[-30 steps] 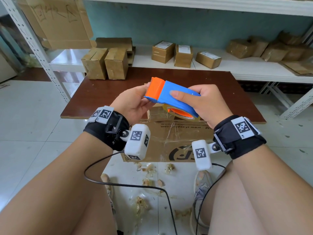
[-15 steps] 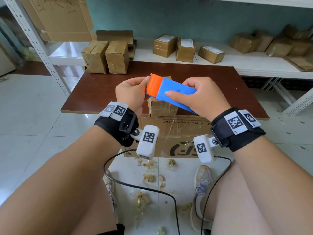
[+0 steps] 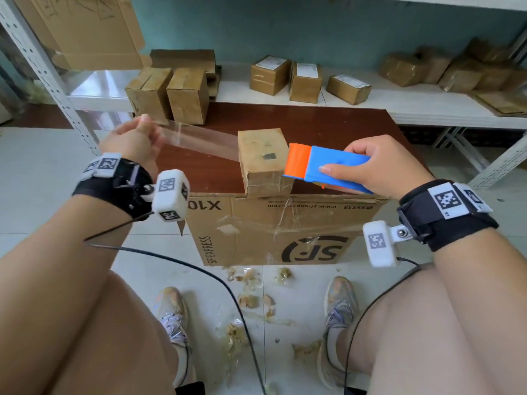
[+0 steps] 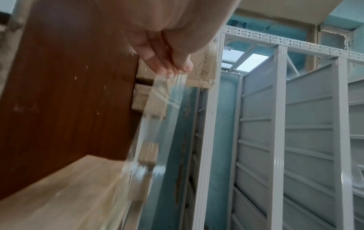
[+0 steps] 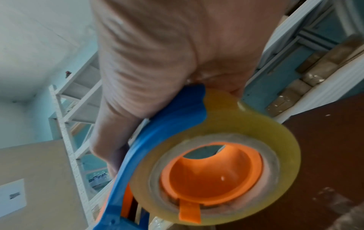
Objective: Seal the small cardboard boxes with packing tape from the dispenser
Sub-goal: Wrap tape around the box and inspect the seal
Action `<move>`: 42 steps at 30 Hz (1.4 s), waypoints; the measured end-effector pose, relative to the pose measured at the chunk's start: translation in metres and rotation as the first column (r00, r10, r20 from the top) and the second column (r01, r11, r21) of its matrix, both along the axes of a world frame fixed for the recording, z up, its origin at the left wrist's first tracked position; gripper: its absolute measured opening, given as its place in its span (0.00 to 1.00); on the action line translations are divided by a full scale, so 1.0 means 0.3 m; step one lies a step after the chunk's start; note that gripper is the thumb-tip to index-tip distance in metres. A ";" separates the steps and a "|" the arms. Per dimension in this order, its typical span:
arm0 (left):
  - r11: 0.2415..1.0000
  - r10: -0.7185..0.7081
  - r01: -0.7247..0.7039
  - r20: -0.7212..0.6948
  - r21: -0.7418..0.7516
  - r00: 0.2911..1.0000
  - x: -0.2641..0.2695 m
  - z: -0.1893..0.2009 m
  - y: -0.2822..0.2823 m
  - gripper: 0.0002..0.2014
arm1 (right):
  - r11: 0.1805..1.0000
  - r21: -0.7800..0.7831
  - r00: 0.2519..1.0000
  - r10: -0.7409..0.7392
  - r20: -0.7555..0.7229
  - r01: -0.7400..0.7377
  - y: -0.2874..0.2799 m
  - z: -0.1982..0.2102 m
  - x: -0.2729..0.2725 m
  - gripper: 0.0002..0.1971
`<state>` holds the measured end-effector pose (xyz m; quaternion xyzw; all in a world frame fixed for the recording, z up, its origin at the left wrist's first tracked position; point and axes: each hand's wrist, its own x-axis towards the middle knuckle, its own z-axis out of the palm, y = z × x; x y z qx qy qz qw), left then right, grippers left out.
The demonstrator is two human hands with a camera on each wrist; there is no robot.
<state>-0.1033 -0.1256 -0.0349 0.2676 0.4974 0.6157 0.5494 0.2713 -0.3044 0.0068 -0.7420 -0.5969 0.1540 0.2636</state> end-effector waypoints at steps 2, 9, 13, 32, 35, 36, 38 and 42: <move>0.999 0.014 -0.016 -0.054 -0.035 0.998 -0.053 -0.010 0.020 0.14 | 1.000 -0.020 1.000 -0.020 -0.010 0.020 -0.002 -0.011 0.045 0.26; 0.992 0.004 -0.012 0.065 0.125 0.998 -0.018 0.029 -0.029 0.16 | 0.992 0.008 0.992 -0.129 -0.011 0.129 0.012 -0.047 0.127 0.23; 0.941 -0.137 0.114 0.050 0.320 0.989 0.076 0.125 -0.146 0.05 | 0.955 0.141 0.962 -0.269 0.047 0.260 0.056 -0.066 0.157 0.26; 0.389 -0.007 0.456 -0.492 0.801 0.870 0.365 0.194 -0.454 0.03 | 0.844 -0.055 0.822 -0.502 0.269 0.534 0.282 -0.224 0.120 0.29; 0.543 -0.198 0.469 -0.437 0.696 0.877 0.336 0.181 -0.420 0.02 | 0.865 -0.171 0.870 -0.424 0.254 0.471 0.286 -0.213 0.098 0.38; 0.616 -0.280 0.485 -0.403 0.621 0.871 0.330 0.168 -0.412 0.01 | 0.867 -0.199 0.873 -0.395 0.285 0.457 0.294 -0.203 0.076 0.43; 0.688 -0.413 0.540 -0.350 0.486 0.841 0.327 0.149 -0.398 0.02 | 0.880 -0.184 0.867 -0.358 0.348 0.437 0.292 -0.151 0.004 0.50; 0.672 -0.558 0.607 -0.249 0.425 0.792 0.332 0.158 -0.378 0.03 | 0.993 -0.111 0.911 -0.083 -0.404 0.042 0.211 -0.015 -0.177 0.41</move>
